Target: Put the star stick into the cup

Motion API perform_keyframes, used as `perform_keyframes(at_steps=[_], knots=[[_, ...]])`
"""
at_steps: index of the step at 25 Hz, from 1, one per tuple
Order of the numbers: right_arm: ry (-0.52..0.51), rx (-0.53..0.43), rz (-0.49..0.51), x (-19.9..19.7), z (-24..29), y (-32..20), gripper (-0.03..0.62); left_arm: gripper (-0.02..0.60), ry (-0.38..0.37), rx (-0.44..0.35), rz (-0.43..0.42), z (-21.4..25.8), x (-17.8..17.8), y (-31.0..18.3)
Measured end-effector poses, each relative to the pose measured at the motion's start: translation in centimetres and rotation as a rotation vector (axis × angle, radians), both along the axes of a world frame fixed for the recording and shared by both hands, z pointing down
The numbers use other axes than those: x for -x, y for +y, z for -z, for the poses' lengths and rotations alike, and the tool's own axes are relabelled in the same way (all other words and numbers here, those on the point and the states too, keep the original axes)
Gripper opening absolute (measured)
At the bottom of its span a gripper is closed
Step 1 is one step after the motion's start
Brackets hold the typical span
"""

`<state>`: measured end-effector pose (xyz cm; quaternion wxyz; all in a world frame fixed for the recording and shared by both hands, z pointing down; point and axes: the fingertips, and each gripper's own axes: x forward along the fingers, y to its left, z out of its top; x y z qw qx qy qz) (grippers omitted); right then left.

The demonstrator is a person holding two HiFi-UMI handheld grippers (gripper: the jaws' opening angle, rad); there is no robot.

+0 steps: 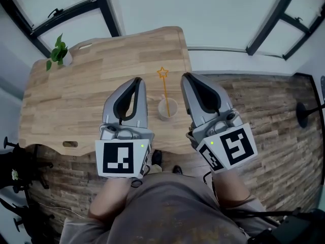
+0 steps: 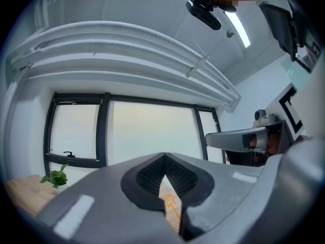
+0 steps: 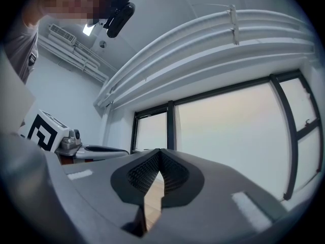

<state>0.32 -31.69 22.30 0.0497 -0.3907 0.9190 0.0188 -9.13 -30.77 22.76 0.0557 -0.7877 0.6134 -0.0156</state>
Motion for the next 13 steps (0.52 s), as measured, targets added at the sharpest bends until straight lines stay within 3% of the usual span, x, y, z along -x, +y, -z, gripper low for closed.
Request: perform_keyframes(at_steps=[13], knots=[[0.006,0.006,-0.003,0.17,-0.38,-0.65,0.023,0.000,-0.001,0.003,-0.010,-0.22,-0.12,-0.58]])
